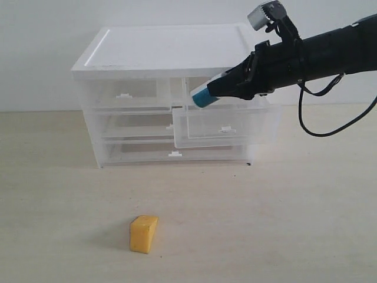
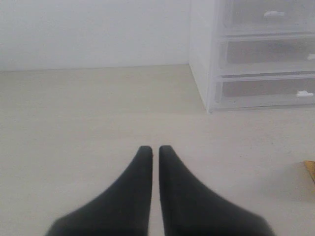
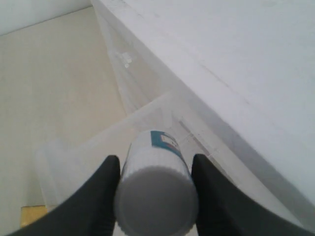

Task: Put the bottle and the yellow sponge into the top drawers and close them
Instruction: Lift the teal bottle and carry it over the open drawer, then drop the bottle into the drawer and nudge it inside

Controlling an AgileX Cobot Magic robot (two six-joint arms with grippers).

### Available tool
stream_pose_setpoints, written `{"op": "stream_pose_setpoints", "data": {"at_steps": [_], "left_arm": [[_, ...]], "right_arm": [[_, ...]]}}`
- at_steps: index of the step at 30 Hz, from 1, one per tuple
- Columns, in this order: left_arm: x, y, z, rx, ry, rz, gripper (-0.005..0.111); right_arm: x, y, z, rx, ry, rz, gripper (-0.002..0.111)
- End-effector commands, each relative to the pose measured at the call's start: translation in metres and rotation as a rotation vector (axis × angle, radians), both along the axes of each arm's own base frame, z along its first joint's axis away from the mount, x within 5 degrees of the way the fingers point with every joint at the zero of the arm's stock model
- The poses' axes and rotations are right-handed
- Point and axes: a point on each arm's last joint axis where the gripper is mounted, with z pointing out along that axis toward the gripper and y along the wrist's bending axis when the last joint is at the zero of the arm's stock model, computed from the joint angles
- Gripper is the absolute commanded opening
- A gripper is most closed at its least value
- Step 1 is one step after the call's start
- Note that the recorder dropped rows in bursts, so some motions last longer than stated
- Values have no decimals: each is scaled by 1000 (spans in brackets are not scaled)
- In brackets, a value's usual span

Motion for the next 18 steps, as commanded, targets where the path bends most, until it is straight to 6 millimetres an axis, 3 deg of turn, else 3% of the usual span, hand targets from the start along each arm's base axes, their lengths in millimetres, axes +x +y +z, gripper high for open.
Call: {"op": "stream_pose_setpoints", "data": {"at_steps": [1,7,12,18], "left_arm": [[0,0,-1,2,-4,0,4],[0,0,-1,2,-4,0,4],[0,0,-1,2,-4,0,4],[0,0,-1,2,-4,0,4]], "right_arm": [[2,-3,2,11,15,-19,16],[4,-3,-1,17,52,-52,47],[10,-7,-3,8,65,-144,57],[14,-10,-3,-5,55,-190,57]]}}
